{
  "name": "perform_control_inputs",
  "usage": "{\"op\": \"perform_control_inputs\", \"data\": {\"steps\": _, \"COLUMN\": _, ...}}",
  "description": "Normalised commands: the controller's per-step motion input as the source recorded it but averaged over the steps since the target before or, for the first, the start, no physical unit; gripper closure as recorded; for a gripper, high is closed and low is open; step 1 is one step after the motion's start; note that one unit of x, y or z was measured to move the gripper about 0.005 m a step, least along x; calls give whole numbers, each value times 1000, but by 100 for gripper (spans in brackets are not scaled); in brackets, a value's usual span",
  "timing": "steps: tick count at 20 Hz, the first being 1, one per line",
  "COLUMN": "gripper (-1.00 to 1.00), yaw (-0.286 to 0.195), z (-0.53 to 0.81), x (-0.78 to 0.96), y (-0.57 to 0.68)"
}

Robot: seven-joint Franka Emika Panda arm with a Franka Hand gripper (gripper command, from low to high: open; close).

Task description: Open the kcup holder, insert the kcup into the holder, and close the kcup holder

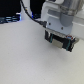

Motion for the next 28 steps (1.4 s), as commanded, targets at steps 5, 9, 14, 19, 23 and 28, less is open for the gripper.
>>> {"op": "perform_control_inputs", "data": {"steps": 5, "gripper": -100, "yaw": 191, "z": -209, "x": -134, "y": 224}}
{"op": "perform_control_inputs", "data": {"steps": 9, "gripper": -100, "yaw": 225, "z": -115, "x": -266, "y": 153}}
{"op": "perform_control_inputs", "data": {"steps": 14, "gripper": -100, "yaw": 193, "z": -16, "x": -452, "y": 216}}
{"op": "perform_control_inputs", "data": {"steps": 19, "gripper": -100, "yaw": 124, "z": 7, "x": -463, "y": 395}}
{"op": "perform_control_inputs", "data": {"steps": 23, "gripper": -100, "yaw": 100, "z": 8, "x": -546, "y": 463}}
{"op": "perform_control_inputs", "data": {"steps": 28, "gripper": -100, "yaw": 90, "z": 14, "x": -586, "y": 499}}
